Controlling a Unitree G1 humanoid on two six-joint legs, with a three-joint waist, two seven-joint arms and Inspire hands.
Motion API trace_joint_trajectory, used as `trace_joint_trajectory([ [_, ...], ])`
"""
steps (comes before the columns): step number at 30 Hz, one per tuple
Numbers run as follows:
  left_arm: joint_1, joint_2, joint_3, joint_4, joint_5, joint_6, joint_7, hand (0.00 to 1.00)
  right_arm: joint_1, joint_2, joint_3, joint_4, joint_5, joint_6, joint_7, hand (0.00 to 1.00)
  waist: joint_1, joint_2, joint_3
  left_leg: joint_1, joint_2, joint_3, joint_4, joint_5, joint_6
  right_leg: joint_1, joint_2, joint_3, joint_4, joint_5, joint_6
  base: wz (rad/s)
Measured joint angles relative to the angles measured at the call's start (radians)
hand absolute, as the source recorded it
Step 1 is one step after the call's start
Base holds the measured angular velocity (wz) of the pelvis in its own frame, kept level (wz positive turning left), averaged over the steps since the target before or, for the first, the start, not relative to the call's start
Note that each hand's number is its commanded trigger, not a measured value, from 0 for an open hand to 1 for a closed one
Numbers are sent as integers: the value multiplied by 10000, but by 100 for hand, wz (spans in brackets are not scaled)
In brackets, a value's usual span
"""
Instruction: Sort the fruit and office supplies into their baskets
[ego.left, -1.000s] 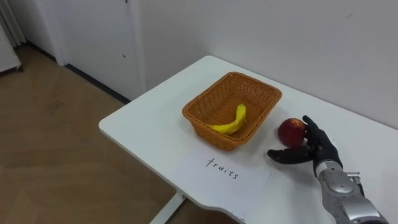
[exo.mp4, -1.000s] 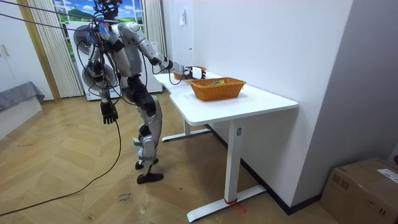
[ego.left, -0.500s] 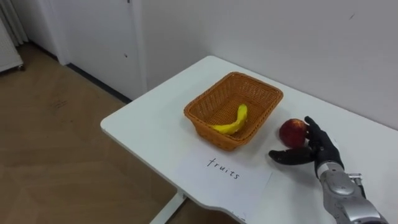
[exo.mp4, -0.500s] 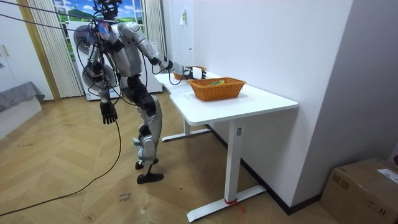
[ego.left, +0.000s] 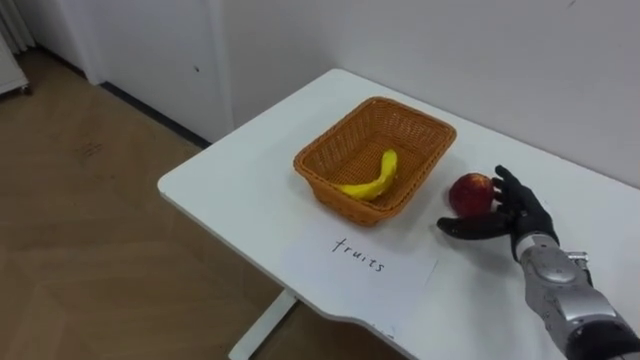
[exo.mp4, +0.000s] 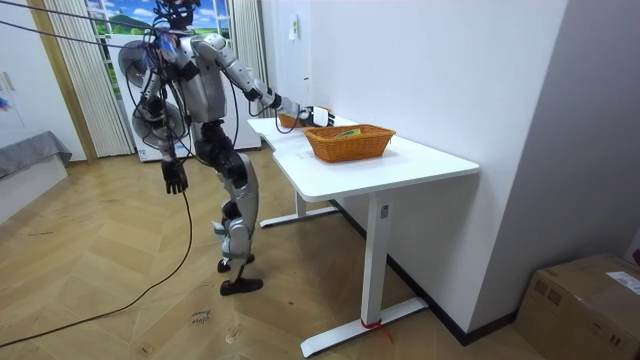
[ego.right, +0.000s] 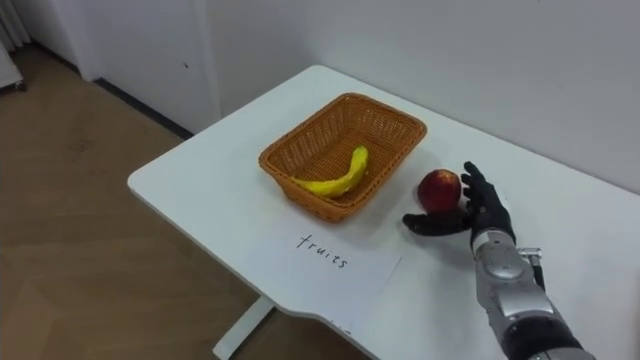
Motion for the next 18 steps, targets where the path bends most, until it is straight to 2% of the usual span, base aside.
trace_joint_trajectory([
  [5, -192, 145, -206, -28, 2, -143, 16, 0, -431, -8, 2, 121, 1, -14, 94, 0, -5, -104, 62, -378, 89, 76, 11, 61, -55, -424, 25, 2, 60, 39, -74, -7],
  [18, -361, 131, -391, -9, -22, -233, -7, 0, -920, -65, -42, 419, -108, -145, 93, 0, -10, -77, 68, -708, 106, 72, -40, 122, -96, -823, 13, -18, 112, 24, -98, -1],
])
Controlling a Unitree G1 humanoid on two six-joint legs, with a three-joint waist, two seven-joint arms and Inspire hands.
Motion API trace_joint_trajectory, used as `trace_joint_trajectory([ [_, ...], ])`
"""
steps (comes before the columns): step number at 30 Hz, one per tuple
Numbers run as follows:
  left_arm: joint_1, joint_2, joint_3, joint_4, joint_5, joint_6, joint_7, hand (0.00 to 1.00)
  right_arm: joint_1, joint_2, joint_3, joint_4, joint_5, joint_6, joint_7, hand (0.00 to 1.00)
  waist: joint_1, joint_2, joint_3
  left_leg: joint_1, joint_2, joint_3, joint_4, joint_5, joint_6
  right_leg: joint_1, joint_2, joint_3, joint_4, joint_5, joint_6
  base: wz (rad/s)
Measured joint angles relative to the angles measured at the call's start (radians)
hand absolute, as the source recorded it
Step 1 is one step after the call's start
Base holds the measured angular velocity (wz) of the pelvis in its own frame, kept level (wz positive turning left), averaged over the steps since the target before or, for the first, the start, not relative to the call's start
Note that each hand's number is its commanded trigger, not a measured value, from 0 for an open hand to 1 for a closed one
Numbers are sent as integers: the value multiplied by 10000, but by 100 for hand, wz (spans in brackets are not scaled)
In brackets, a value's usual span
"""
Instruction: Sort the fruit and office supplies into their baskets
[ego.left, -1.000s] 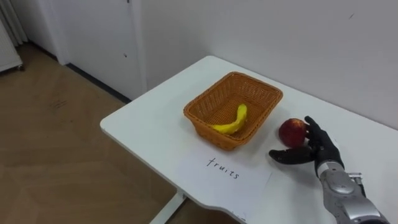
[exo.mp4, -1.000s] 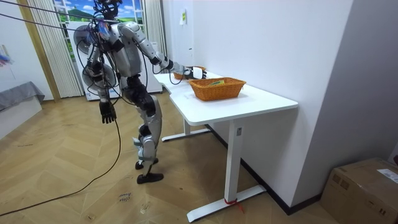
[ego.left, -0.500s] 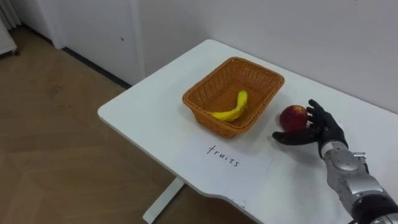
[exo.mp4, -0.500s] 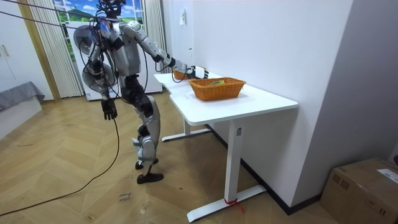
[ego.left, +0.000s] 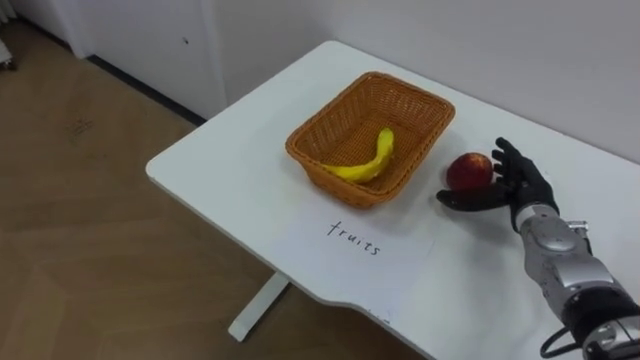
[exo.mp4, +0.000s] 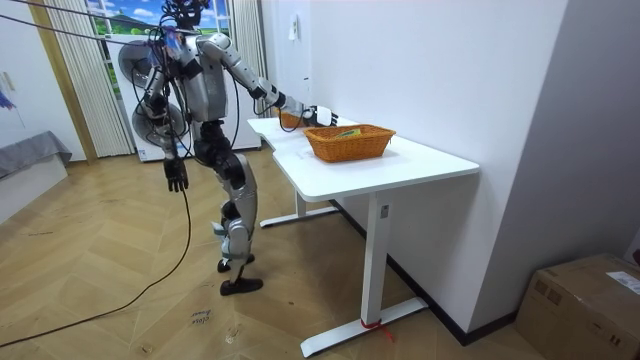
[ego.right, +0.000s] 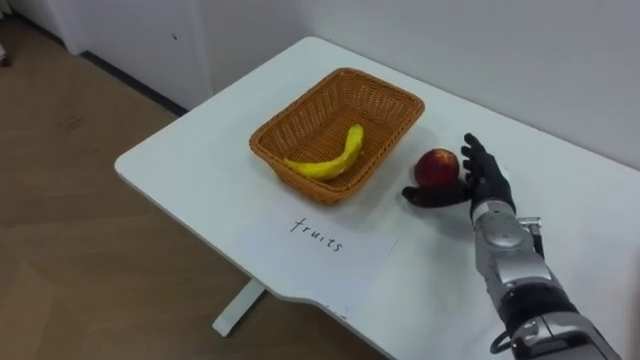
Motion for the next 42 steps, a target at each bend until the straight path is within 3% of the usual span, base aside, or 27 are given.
trace_joint_trajectory([
  [7, -355, -26, -9, 42, 0, -31, -10, 0, -5, -100, 1, 31, -194, -168, 113, 0, 26, -21, 13, -12, -3, 6, -69, 0, -4, -38, -4, 10, 0, -36, -47, -1],
  [8, -373, -37, -9, 39, -3, -42, -10, 0, -16, -107, 8, 30, -302, -217, 115, 15, 66, -41, 19, -32, 7, 53, -108, 5, -12, -104, -12, 46, 33, -45, -65, -9],
  [9, -391, -59, -9, 42, -2, -45, -12, 0, -97, -107, 10, 29, -426, -235, 113, 56, 78, -57, 40, -65, 7, 71, -122, 12, -22, -195, -35, 53, 104, -61, -98, -8],
  [10, -410, -64, -9, 43, 0, -46, -15, 0, -157, -118, 10, 34, -463, -229, 111, 87, 78, -69, 45, -93, 11, 67, -126, 19, -32, -249, -32, 43, 110, -66, -108, -4],
  [11, -422, -64, -9, 43, 0, -46, -20, 0, -185, -122, 10, 41, -462, -228, 111, 100, 79, -76, 48, -120, 12, 63, -134, 25, -40, -274, -31, 42, 109, -67, -114, 0],
  [14, -514, -51, 0, 45, -9, -61, -20, 0, -292, -198, 37, 41, -475, -246, 1, 100, 121, -127, 77, -192, 24, 70, -182, 63, -65, -370, -29, 54, 122, -85, -147, 0],
  [18, -703, -28, 5, 73, -7, -175, -21, 0, -308, -586, 48, 56, -798, -212, -131, 100, 286, -281, 118, -205, 38, 152, -341, 97, -102, -448, -29, 99, 122, -101, -174, 0],
  [23, -902, -57, -31, 104, -15, -194, -141, 0, -666, -620, 72, 387, -1499, -200, -221, 100, 277, -435, 142, -198, 52, 165, -362, 95, -112, -471, -2, 150, 96, -108, -194, 0],
  [30, -1320, 40, -396, 425, -28, -237, -212, 0, -1080, -738, 489, 489, -1697, -75, -206, 100, 293, -545, 261, -276, 79, 227, -410, 82, -126, -481, 62, 187, -87, -96, -189, -1],
  [36, -1440, 43, -408, 609, -248, -212, -253, 0, -1151, -736, 590, 509, -1698, -39, -190, 100, 370, -561, 285, -436, 176, 246, -321, 49, -181, -575, 164, 189, -159, -37, -258, -1],
  [42, -1585, 43, -399, 775, -389, -197, -278, 0, -1157, -752, 516, 494, -2050, 12, -208, 100, 489, -581, 259, -560, 206, 252, -323, 53, -197, -737, 186, 179, -159, -8, -303, 0],
])
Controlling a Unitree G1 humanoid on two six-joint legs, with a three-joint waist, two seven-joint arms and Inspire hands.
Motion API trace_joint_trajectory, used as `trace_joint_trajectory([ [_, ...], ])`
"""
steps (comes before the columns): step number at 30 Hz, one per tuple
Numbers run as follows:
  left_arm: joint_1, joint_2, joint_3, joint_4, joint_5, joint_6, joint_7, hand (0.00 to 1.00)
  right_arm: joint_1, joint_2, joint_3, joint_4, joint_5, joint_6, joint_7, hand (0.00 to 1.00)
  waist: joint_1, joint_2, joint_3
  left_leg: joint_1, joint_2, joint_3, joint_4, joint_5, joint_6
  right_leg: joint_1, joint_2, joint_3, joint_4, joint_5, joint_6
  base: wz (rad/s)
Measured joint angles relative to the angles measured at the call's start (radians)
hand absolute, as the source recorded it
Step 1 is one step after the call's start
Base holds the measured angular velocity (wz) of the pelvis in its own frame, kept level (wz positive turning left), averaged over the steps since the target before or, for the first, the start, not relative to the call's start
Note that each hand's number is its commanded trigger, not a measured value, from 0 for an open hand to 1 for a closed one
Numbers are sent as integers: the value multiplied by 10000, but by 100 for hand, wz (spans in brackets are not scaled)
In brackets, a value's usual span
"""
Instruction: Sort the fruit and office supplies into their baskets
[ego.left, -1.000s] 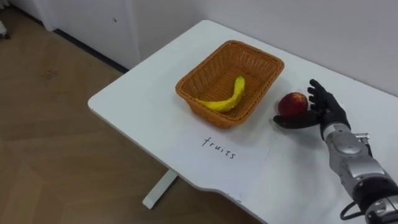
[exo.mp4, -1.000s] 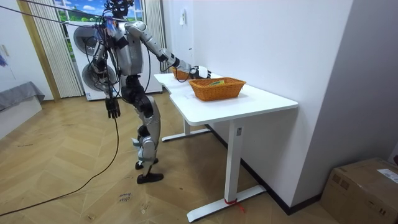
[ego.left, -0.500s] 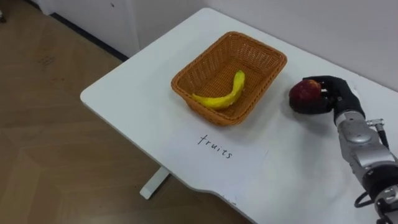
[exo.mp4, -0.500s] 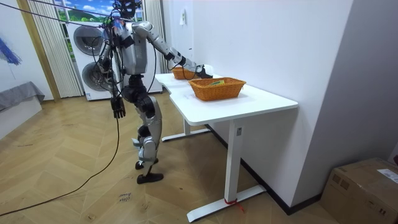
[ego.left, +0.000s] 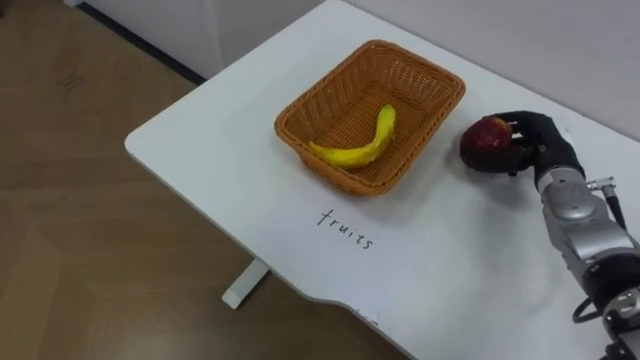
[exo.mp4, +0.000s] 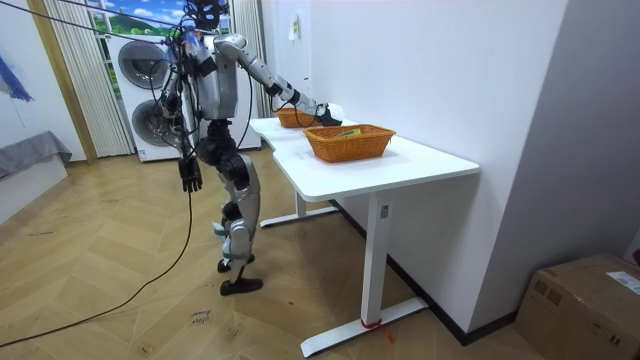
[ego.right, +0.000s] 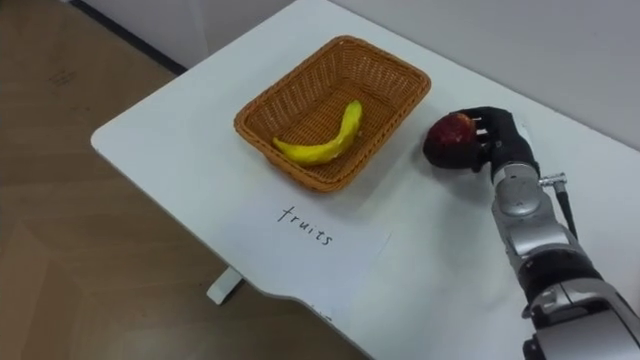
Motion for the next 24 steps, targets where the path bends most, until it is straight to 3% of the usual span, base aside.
trace_joint_trajectory([
  [10, -236, 1, 12, 107, 12, -122, 90, 0, 11, 0, -49, 12, 80, -1, 64, 100, 12, -59, -49, 41, -17, 17, -35, 1, 2, 46, -32, 38, 70, -5, 13, 0],
  [16, -237, -8, 254, 78, 22, -150, 72, 0, 14, 0, -86, -55, 74, 7, 110, 100, -111, -125, -130, 204, -18, 76, -173, 5, 9, 189, -11, 98, -76, 25, 40, -1],
  [22, -95, -75, 715, 145, 173, -98, 93, 0, 168, -25, -139, -639, -123, 660, 371, 100, -501, -45, -248, 680, -38, 208, -401, 13, 23, 643, -32, 87, -251, 45, 103, 0],
  [24, -39, -115, 949, 131, 187, -44, 115, 0, 256, -62, -141, -1294, -443, 805, 483, 100, -794, -18, -271, 814, -38, 257, -437, 13, 24, 775, -32, 91, -288, 36, 118, -2],
])
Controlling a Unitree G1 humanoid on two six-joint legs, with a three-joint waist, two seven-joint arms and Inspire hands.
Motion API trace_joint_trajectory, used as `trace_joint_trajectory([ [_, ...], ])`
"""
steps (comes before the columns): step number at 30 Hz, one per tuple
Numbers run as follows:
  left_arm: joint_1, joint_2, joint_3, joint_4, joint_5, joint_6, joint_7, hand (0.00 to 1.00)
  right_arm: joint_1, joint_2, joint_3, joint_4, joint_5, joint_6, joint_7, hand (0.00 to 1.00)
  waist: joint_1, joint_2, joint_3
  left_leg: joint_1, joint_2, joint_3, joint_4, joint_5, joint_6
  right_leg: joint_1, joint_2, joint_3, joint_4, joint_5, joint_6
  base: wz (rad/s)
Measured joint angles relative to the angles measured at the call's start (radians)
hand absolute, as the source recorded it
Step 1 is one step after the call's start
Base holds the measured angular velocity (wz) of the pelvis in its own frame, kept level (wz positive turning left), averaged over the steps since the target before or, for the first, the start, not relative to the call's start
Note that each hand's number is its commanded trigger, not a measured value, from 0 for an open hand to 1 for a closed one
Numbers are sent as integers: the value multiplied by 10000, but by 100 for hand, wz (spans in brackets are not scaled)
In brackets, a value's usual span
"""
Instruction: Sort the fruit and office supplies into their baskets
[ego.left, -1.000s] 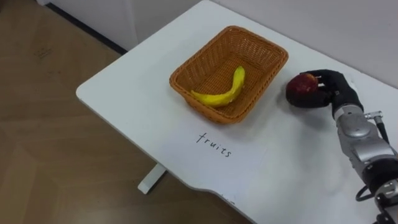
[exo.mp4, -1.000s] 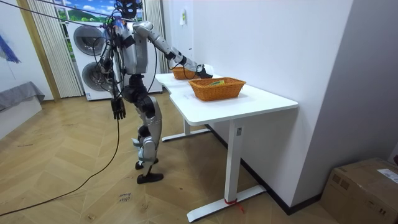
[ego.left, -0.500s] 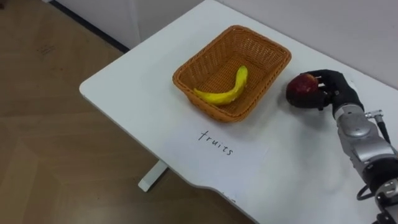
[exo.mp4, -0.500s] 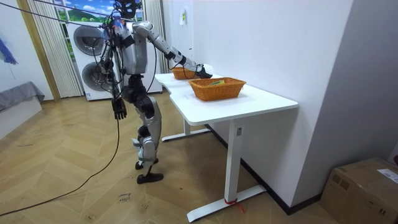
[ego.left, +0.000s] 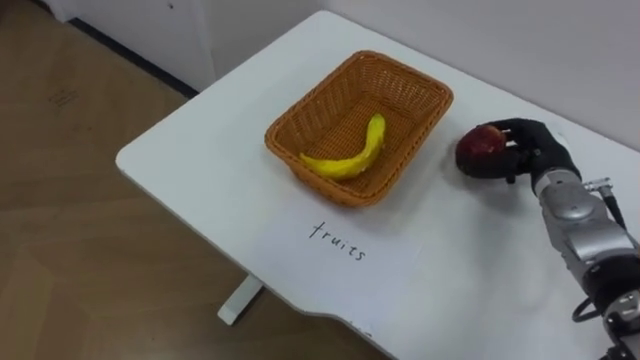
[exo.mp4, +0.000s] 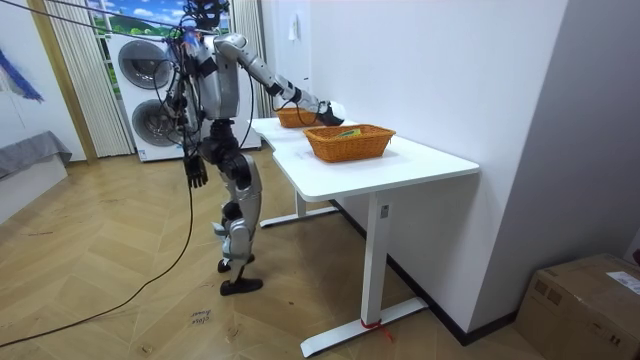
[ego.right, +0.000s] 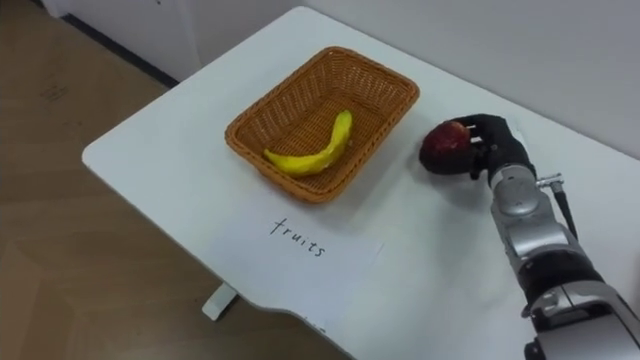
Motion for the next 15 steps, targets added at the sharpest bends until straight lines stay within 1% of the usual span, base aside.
trace_joint_trajectory([
  [1, 0, -18, 64, -3, 15, 22, 34, 0, 0, -14, -1, -222, -190, 4, 0, 100, -71, 9, -27, 59, 6, 41, -3, 0, 0, 44, -1, 26, 1, -1, 1, 0],
  [2, 0, -25, 79, -16, 18, 23, 50, 0, 1, -26, -1, -324, -261, 16, 0, 100, -120, 10, -27, 105, 7, 54, -10, 0, 0, 87, -1, 35, -1, -1, 2, -3],
  [3, 1, -31, 124, -17, 21, 26, 63, 0, 1, -29, -1, -451, -289, 27, 0, 100, -245, 11, -30, 216, 4, 67, -45, 0, 0, 206, -1, 24, -21, -5, 9, 0],
  [4, 1, -35, 140, -17, 23, 27, 65, 0, 2, -29, -1, -493, -309, 42, 0, 100, -270, 9, -31, 300, 7, 76, -91, 0, 0, 268, -1, 28, -32, -7, 12, 0],
  [7, 48, -166, 488, -138, 105, 68, 74, 0, 3, -29, -15, -738, -802, 289, 9, 100, -394, -14, -58, 711, -6, 101, -278, -1, 1, 651, 9, 23, -218, -21, 37, -1],
  [8, 78, -195, 566, -169, 101, 67, 72, 0, 6, -29, -19, -864, -889, 311, 26, 100, -479, -20, -86, 849, -19, 96, -323, -1, 1, 807, 16, 15, -295, -26, 46, 0],
  [9, 100, -223, 644, -168, 96, 74, 73, 0, 13, -42, -18, -1181, -1034, 439, 45, 100, -531, -23, -108, 948, -25, 97, -333, -3, 2, 909, 17, 16, -320, -34, 61, 0],
  [10, 105, -224, 647, -168, 94, 105, 74, 0, 20, -74, -18, -1576, -1036, 517, 59, 100, -585, -31, -146, 991, -24, 97, -345, -3, 2, 957, 22, 19, -334, -37, 66, 0],
  [14, 99, -290, 657, -157, 82, 138, 199, 0, 38, -147, -21, -2249, -1035, 542, 76, 100, -632, -29, -163, 1200, -38, 74, -348, -17, 14, 1232, 29, 19, -373, -40, 76, 1],
  [15, 108, -332, 731, -135, 82, 141, 201, 0, 72, -165, -45, -2514, -1040, 617, 146, 100, -664, -34, -217, 1204, -46, 32, -348, -19, 15, 1251, 34, -1, -398, -43, 81, 6],
])
